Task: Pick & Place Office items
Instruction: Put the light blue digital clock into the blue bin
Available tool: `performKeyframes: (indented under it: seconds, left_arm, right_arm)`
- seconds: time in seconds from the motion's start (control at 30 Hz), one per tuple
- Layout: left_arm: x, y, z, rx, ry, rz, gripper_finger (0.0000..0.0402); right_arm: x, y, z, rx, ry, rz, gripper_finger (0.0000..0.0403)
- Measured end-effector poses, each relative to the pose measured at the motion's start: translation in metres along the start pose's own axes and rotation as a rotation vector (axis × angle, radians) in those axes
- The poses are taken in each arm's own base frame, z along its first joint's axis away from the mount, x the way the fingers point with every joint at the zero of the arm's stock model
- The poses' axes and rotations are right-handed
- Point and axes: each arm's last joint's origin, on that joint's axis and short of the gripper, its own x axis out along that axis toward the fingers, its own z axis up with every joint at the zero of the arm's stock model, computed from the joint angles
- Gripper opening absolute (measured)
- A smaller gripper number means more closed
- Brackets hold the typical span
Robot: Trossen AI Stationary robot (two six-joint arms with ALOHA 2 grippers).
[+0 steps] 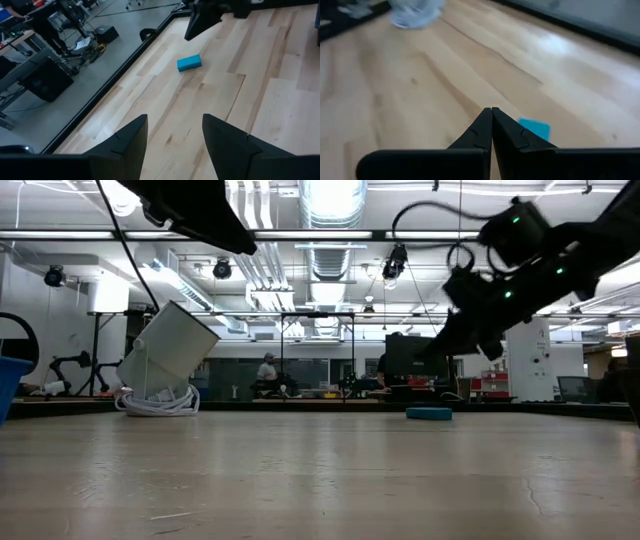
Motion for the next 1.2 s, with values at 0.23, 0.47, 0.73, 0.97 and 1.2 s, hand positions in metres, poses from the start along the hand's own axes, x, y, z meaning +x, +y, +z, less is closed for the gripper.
performKeyframes:
  seconds: [0.23,0.47,0.73,0.97,1.2]
  left_arm:
    - [0.000,0.000,-0.002,-0.014,0.010,-0.014,0.0193]
    - [0.000,0.000,-0.002,-0.021,0.010,-0.014,0.0193]
    - [0.000,-0.001,-0.002,-0.039,0.016,-0.023,0.0193]
    - [0.000,-0.001,-0.002,-0.039,0.016,-0.023,0.0193]
    - [0.000,-0.001,-0.002,-0.039,0.016,-0.023,0.0193]
  right_arm:
    - [0.021,-0.011,-0.001,0.070,0.100,-0.057,0.0008]
    - [0.033,-0.015,-0.004,0.090,0.142,-0.085,0.0008]
    - [0.040,-0.021,-0.008,0.151,0.190,-0.079,0.0008]
    - [0.045,-0.023,-0.017,0.163,0.234,-0.102,0.0008]
    - [0.049,-0.024,-0.021,0.164,0.244,-0.110,0.0008]
